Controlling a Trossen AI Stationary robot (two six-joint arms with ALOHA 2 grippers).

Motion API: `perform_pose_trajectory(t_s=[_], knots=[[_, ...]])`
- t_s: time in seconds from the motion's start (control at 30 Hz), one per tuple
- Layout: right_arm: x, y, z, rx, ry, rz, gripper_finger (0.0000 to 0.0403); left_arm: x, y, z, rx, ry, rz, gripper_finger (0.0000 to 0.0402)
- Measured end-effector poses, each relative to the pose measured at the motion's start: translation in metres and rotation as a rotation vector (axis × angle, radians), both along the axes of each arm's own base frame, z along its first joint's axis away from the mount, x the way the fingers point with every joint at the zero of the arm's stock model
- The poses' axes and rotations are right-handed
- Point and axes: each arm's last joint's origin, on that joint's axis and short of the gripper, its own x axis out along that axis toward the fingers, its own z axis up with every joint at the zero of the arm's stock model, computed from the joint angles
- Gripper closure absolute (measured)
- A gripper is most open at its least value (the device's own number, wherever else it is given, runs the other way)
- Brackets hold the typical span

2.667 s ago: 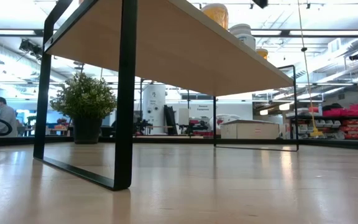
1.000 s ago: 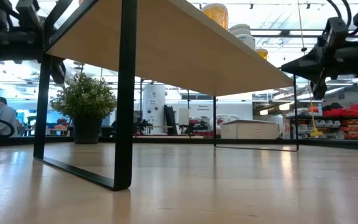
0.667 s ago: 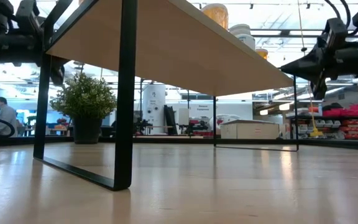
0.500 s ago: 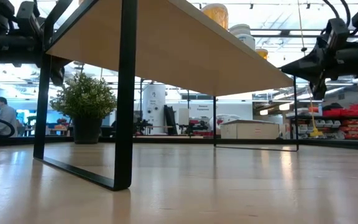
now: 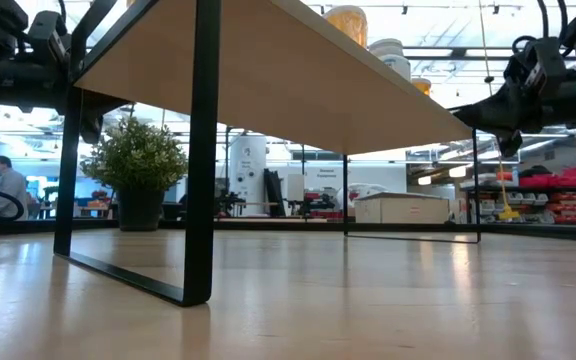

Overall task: Pick and place medicine bottles onto shelf by color
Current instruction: Return to Home Position

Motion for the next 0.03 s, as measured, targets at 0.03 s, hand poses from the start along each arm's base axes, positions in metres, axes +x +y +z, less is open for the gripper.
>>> perform_pose_trajectory(t_s=[0.03], knots=[[0.0,0.0,0.0,0.004,-0.001,0.0,0.0395,0.0,0.0,0.0,0.0,0.0,0.0,0.0374]])
